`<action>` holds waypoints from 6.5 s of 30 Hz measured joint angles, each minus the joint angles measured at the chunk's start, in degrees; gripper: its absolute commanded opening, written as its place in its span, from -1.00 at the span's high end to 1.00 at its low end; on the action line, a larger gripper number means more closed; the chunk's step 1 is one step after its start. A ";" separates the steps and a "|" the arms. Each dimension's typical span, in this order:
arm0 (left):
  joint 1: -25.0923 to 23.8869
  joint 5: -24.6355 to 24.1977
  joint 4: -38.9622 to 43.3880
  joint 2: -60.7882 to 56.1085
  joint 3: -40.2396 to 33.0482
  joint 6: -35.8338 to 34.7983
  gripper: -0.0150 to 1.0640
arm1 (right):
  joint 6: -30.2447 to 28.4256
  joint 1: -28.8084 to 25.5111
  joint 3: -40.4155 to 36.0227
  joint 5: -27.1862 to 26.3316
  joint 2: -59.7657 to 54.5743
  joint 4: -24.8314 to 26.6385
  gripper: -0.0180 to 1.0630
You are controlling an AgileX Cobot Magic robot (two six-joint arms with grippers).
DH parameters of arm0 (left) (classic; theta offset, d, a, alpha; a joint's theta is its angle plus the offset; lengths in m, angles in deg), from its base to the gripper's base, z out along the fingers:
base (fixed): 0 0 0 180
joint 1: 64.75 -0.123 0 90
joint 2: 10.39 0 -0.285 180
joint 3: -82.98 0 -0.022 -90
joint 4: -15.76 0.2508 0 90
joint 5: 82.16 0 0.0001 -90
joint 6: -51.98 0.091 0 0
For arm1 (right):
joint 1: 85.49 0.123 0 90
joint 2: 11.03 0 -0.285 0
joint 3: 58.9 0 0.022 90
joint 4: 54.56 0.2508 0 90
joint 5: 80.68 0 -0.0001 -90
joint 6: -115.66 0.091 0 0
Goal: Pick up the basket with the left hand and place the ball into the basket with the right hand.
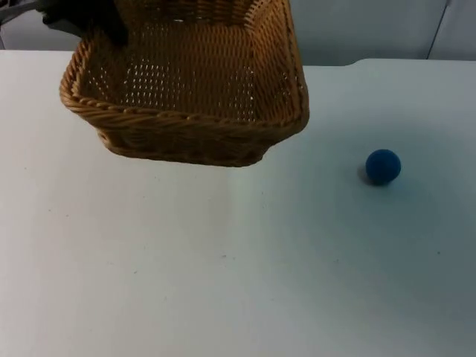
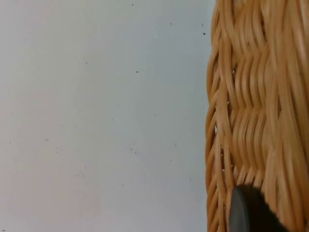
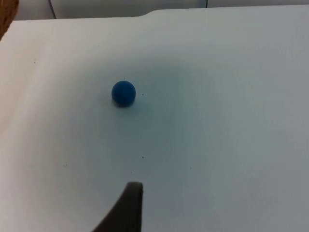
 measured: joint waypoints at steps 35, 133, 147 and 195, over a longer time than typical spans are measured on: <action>1.70 1.33 5.39 -1.20 -0.10 -3.14 0.98 | 0.82 0.00 20.17 -17.47 -44.68 -1.75 -0.90; 1.70 2.99 8.69 -1.20 -0.10 -4.46 0.98 | 18.69 14.70 51.04 -29.76 -125.27 -8.88 0.86; 1.70 3.22 8.69 -1.20 -0.10 -4.46 0.98 | 19.03 14.70 51.13 -27.61 -121.53 -8.98 0.97; 1.70 5.53 5.92 -1.20 -0.10 -3.89 0.98 | 17.13 36.48 52.62 -32.91 -95.17 -21.03 0.97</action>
